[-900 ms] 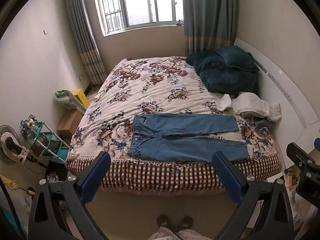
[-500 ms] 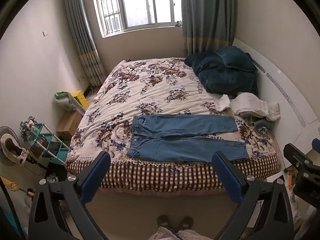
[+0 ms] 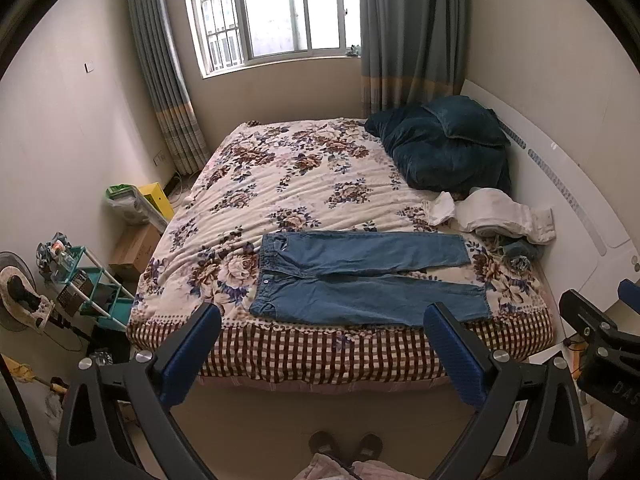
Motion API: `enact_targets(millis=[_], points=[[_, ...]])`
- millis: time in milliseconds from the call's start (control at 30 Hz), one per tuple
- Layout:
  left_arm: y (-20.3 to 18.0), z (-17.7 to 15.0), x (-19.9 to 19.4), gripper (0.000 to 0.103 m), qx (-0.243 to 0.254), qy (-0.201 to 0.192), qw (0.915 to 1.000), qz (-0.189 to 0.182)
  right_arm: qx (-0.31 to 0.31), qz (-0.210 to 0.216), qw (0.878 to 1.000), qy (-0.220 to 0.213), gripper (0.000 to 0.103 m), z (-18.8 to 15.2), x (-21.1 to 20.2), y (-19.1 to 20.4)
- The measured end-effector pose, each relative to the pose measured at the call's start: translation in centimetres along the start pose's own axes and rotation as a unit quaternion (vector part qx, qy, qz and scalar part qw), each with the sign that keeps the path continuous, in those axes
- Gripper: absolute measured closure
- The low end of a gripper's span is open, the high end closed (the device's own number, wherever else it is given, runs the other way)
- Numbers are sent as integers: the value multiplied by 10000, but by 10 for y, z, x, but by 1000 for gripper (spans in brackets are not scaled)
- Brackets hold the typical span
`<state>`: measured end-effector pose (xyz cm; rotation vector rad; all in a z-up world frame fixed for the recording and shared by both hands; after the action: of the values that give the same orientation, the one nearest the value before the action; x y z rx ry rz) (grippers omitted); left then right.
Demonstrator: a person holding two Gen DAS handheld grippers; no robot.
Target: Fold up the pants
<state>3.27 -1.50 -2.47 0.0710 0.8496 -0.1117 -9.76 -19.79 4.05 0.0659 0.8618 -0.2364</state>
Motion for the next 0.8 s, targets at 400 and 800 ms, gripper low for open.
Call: enact_targets(millis=[400,800], points=[[6,-4,-4,0,-82,-42,10000,13,32,61,10000,50,0,-8,-6,-7],[8,-7,-4,0,-80,-51,10000,-4,29,55,10000,40,0,-5,-10,-5]])
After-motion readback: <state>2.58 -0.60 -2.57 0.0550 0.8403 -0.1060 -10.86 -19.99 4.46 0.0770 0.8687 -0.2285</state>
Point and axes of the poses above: each gripper's, at about its wrist camera, not at the fingertips, and x roughly the way its jaws point, y to its left, z to its top, the point moved 5 cm from there along x, roughly the way its jaws point, and after that the axes turned 3 degrees about -z, right-handed, at the moved point
